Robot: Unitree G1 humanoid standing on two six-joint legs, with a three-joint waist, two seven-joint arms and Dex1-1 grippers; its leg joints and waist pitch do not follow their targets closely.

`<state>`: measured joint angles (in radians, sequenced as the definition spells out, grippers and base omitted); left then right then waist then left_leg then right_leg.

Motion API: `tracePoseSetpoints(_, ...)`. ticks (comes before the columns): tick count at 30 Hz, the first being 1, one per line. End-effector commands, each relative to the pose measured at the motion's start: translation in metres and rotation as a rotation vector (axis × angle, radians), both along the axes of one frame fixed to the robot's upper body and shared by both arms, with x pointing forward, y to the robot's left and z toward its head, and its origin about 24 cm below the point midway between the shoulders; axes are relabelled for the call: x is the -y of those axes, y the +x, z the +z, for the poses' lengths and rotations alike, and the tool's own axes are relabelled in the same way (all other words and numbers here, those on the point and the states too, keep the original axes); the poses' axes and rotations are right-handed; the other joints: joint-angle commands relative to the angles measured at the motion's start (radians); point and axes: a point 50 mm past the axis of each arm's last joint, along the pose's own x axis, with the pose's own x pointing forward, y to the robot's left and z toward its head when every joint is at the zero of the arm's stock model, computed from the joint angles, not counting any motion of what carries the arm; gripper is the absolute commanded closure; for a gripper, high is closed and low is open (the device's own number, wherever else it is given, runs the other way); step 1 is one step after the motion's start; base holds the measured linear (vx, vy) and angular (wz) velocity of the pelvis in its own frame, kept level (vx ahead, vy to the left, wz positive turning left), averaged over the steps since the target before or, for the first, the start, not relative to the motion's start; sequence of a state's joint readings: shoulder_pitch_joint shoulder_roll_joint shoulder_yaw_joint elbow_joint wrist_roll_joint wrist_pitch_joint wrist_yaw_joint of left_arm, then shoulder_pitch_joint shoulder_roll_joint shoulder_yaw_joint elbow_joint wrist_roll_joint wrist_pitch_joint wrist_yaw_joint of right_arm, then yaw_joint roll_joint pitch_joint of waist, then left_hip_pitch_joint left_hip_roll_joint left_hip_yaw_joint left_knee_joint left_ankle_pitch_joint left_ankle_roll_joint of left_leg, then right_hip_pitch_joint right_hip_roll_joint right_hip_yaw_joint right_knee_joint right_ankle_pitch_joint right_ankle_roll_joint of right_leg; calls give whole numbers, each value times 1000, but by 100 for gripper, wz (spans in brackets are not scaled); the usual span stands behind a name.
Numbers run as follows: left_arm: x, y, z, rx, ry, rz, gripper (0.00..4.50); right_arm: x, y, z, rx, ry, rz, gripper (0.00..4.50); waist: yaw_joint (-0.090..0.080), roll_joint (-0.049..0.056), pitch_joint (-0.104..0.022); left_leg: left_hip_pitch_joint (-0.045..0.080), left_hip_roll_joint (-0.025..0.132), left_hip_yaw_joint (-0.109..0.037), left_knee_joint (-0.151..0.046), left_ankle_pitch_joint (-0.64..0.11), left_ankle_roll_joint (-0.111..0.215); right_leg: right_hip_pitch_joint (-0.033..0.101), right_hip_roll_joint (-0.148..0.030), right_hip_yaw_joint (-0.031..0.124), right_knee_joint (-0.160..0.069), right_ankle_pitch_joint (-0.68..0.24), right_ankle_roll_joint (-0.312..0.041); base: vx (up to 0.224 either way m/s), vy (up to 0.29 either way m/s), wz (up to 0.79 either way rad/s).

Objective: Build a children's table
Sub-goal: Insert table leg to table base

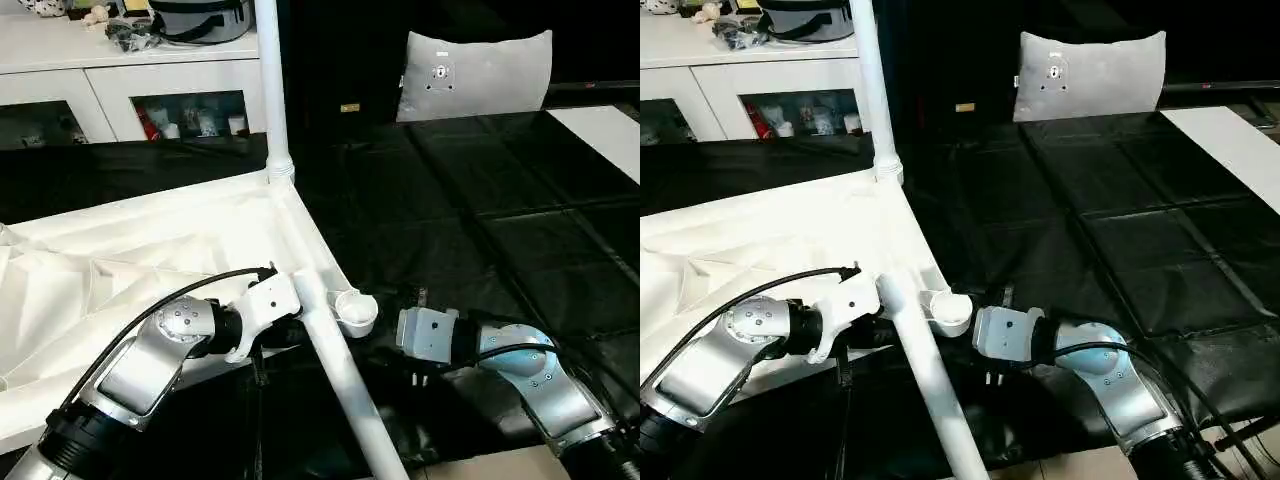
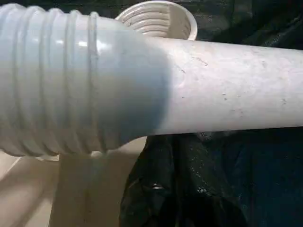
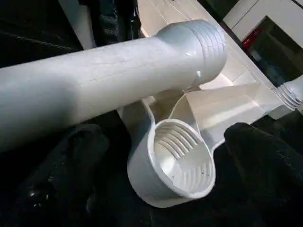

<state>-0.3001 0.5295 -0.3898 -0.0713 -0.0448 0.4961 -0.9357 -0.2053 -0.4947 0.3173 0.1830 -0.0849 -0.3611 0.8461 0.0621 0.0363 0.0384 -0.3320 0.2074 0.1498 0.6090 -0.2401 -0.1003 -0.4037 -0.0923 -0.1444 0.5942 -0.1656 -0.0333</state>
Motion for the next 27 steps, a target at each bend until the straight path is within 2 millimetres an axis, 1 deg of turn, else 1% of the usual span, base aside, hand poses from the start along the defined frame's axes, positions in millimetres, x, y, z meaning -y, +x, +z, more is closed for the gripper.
tracePoseSetpoints(1,5,-4,7,18,-10,-50,450,7,6,5,15,-3,-34,1,0,0,-58,-21,17,4,-70,-92,106,70,-51,63,-63,-232,-172,0,0,0)
tracePoseSetpoints(3,5,-3,7,18,-10,-51,450,9,6,5,14,-3,-41,1,1,0,-58,-21,17,3,-70,-88,107,70,-50,64,-62,-224,-175,0,0,0)
tracePoseSetpoints(4,5,-3,7,18,-9,-52,450,11,7,5,15,-5,-50,1,0,4,-57,-20,17,4,-70,-96,106,70,-50,63,-64,-228,-174,0,0,0)
tracePoseSetpoints(5,6,-3,7,18,-9,-53,450,13,7,5,16,-6,-57,1,0,2,-57,-20,17,4,-70,-98,105,70,-50,63,-64,-230,-173,0,0,0)
tracePoseSetpoints(6,6,-3,7,18,-9,-54,450,14,8,6,16,-6,-64,1,1,7,-57,-20,17,3,-70,-99,103,70,-50,63,-63,-230,-174,0,0,0)
tracePoseSetpoints(7,6,-3,7,18,-9,-55,450,15,8,6,16,-6,-68,1,0,4,-58,-20,17,4,-70,-100,102,71,-50,63,-64,-228,-174,0,0,0)
tracePoseSetpoints(8,6,-3,7,18,-8,-57,450,16,8,6,16,-6,-71,1,0,8,-58,-20,16,3,-69,-102,102,71,-50,63,-63,-226,-177,0,0,0)
tracePoseSetpoints(10,6,-2,7,18,-8,-58,450,17,8,7,15,-2,-77,1,0,5,-58,-20,16,3,-70,-103,102,72,-50,62,-64,-226,-176,0,0,0)
tracePoseSetpoints(13,6,-2,7,19,-7,-60,450,18,9,8,3,16,-91,1,-1,6,-58,-21,16,3,-69,-101,106,72,-49,61,-63,-223,-178,0,0,0)
tracePoseSetpoints(15,6,-2,8,19,-6,-60,450,17,10,10,-27,63,-118,1,-1,6,-58,-20,16,3,-70,-107,108,72,-49,62,-64,-225,-179,0,0,0)
tracePoseSetpoints(16,6,-2,8,20,-5,-59,450,17,13,13,-63,111,-143,1,-1,7,-59,-20,17,2,-70,-108,108,72,-50,62,-64,-224,-180,0,0,0)
tracePoseSetpoints(17,6,-2,8,20,-5,-58,450,16,14,16,-95,159,-162,1,-2,7,-58,-19,17,2,-71,-109,110,72,-47,62,-64,-220,-182,0,0,0)
tracePoseSetpoints(18,6,-2,8,20,-5,-58,450,16,14,16,-99,165,-164,1,0,4,-59,-20,18,1,-71,-107,111,72,-49,62,-62,-217,-183,0,0,0)
tracePoseSetpoints(20,6,-2,8,20,-5,-57,450,15,16,22,-144,235,-177,1,1,5,-60,-19,19,1,-71,-99,111,72,-50,63,-61,-211,-181,0,0,0)
tracePoseSetpoints(21,6,-2,8,20,-5,-57,450,14,17,26,-171,279,-186,1,0,3,-59,-19,19,1,-72,-97,113,73,-48,63,-62,-209,-181,0,0,0)
tracePoseSetpoints(23,6,-2,8,20,-5,-57,450,13,18,29,-192,311,-189,1,2,4,-61,-20,19,1,-70,-85,110,72,-51,63,-60,-203,-181,0,0,0)
tracePoseSetpoints(24,6,-2,8,19,-5,-56,450,12,19,33,-223,348,-188,1,3,5,-60,-20,19,1,-71,-83,105,70,-50,63,-61,-207,-179,0,0,0)
tracePoseSetpoints(25,6,-2,8,19,-5,-56,450,11,19,34,-242,363,-185,1,3,5,-60,-19,19,1,-71,-82,102,71,-51,63,-61,-209,-177,0,0,0)
tracePoseSetpoints(26,6,-3,8,19,-5,-55,450,10,18,37,-273,388,-180,1,2,3,-59,-19,19,1,-71,-83,100,71,-50,63,-61,-213,-176,0,0,0)
tracePoseSetpoints(27,6,-3,8,19,-4,-55,450,9,18,39,-306,408,-174,1,3,4,-60,-19,18,1,-71,-81,100,72,-49,63,-61,-213,-175,0,0,0)
